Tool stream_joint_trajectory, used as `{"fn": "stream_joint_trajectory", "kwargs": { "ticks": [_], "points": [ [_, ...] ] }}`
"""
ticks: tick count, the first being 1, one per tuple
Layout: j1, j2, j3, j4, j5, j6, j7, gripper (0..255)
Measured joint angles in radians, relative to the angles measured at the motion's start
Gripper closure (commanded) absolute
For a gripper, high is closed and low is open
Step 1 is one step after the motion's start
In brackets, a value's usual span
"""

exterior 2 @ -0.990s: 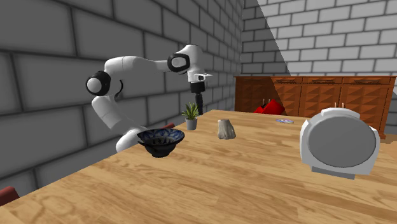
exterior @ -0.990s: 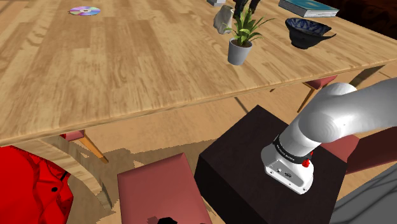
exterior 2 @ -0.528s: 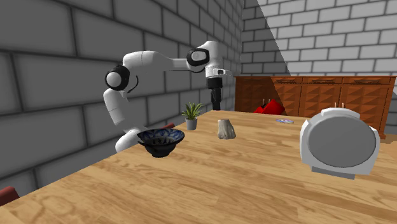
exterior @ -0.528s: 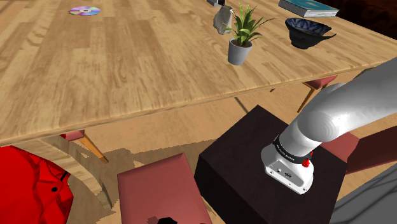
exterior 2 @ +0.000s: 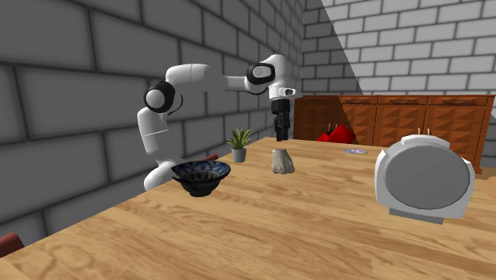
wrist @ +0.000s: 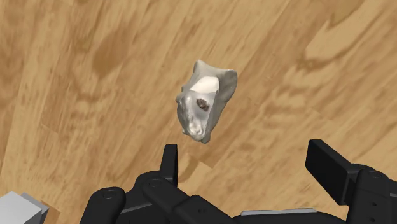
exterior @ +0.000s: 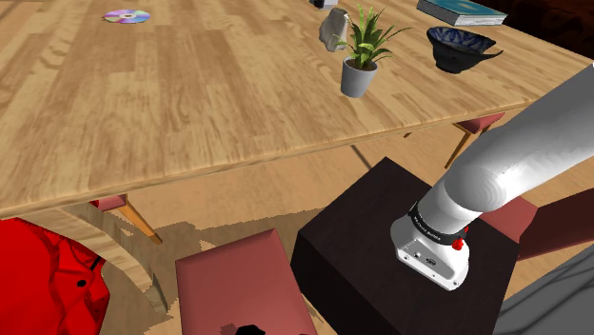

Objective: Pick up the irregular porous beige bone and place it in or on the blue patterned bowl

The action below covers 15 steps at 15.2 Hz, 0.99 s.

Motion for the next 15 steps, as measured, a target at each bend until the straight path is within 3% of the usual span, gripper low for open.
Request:
{"fn": "stream_joint_trajectory", "kwargs": {
  "ticks": [9,10,15],
  "points": [
    [-0.003,-0.011,-0.007,-0.060,0.000,0.050,0.001,0],
    [-0.003,-0.011,-0.007,-0.060,0.000,0.050,0.001,255],
    [-0.003,-0.016,-0.007,-0.054,-0.002,0.053,0.000,255]
  ]
}}
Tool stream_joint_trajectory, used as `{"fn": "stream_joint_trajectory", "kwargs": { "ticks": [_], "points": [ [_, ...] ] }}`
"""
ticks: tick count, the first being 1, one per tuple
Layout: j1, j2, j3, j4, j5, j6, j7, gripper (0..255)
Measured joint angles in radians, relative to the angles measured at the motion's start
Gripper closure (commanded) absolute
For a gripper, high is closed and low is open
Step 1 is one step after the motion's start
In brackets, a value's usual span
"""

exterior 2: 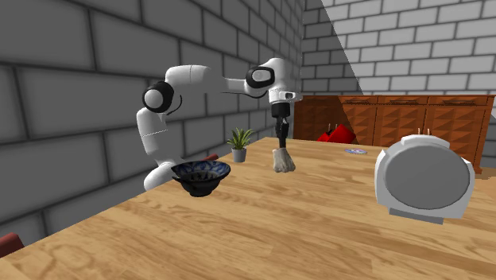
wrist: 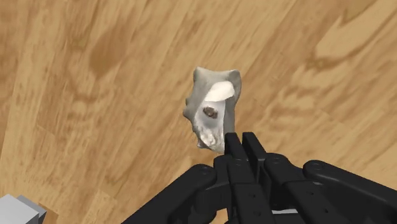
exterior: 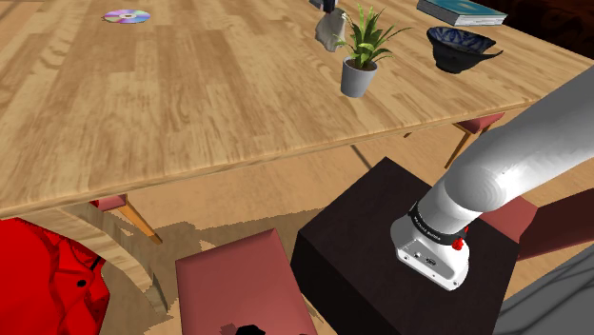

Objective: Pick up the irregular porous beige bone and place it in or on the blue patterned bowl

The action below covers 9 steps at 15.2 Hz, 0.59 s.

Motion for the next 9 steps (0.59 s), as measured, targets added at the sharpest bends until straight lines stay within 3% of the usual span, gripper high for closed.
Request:
{"fn": "stream_joint_trajectory", "kwargs": {
  "ticks": [4,5,9],
  "points": [
    [-0.001,0.000,-0.001,0.002,0.000,-0.003,-0.003,255],
    [-0.001,0.000,-0.001,0.003,0.000,-0.003,-0.003,0],
    [-0.008,-0.098,-0.040,-0.086,0.027,0.066,-0.045,0]
  ]
}}
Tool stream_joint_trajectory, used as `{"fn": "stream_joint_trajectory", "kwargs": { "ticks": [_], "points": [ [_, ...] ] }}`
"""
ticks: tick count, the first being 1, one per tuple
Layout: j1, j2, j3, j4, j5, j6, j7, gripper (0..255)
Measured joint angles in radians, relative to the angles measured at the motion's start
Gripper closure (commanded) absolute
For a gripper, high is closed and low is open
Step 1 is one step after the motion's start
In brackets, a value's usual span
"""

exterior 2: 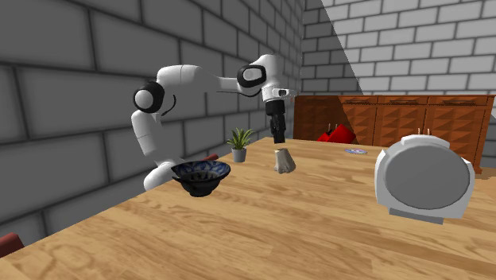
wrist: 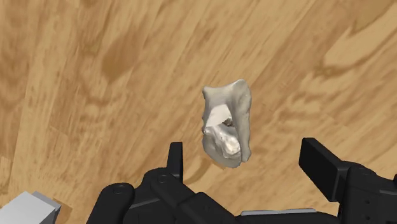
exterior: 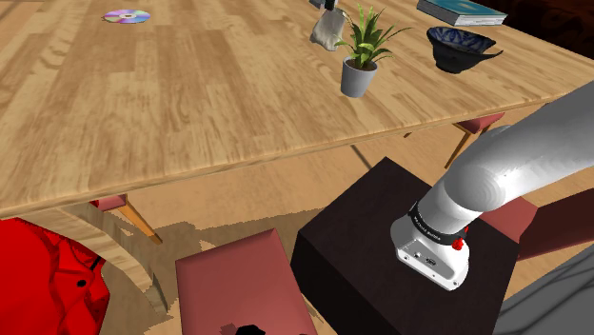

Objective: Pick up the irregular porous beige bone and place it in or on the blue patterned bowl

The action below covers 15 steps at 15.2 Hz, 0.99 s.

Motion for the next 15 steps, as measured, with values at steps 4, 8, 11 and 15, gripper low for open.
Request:
{"fn": "stream_joint_trajectory", "kwargs": {
  "ticks": [4,8,11,15],
  "points": [
    [-0.003,-0.031,-0.016,-0.068,0.006,0.060,-0.011,0],
    [-0.005,-0.031,-0.023,-0.120,0.003,0.114,-0.010,0],
    [-0.005,-0.031,-0.024,-0.127,0.003,0.122,-0.010,0],
    [-0.005,-0.031,-0.024,-0.128,0.002,0.123,-0.010,255]
  ]
}}
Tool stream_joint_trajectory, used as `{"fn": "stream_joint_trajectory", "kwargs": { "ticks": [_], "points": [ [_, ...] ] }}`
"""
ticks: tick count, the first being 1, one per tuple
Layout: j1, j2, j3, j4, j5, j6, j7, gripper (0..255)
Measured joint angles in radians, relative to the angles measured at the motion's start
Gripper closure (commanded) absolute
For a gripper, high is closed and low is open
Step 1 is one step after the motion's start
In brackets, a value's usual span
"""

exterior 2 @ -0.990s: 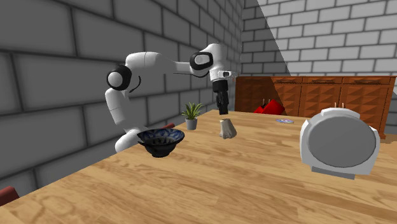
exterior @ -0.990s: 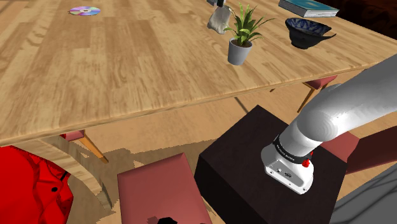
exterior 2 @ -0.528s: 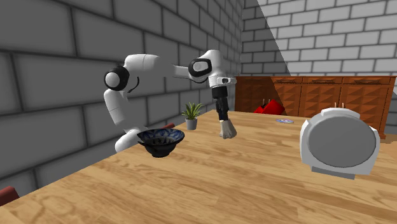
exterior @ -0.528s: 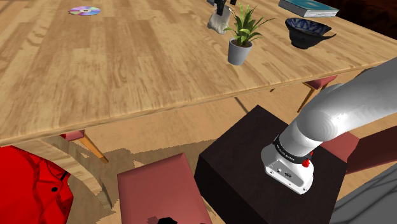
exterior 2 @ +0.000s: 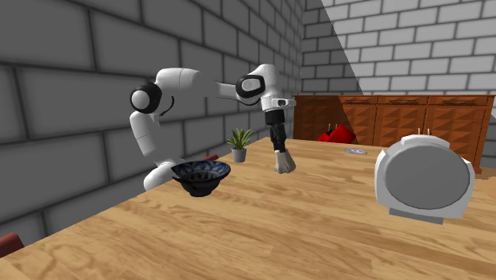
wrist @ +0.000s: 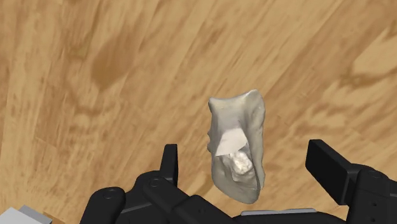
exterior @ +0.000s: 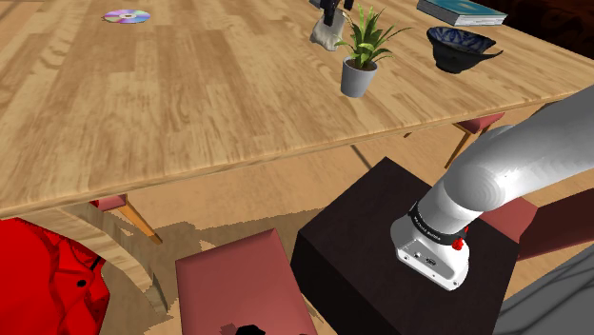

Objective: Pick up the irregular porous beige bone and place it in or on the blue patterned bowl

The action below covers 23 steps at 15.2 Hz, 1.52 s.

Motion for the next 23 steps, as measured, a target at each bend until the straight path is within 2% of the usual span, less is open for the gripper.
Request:
{"fn": "stream_joint_trajectory", "kwargs": {
  "ticks": [11,23],
  "points": [
    [0.000,0.000,0.000,0.007,0.000,-0.006,-0.001,255],
    [-0.002,0.038,0.005,0.195,0.003,-0.155,-0.024,255]
  ]
}}
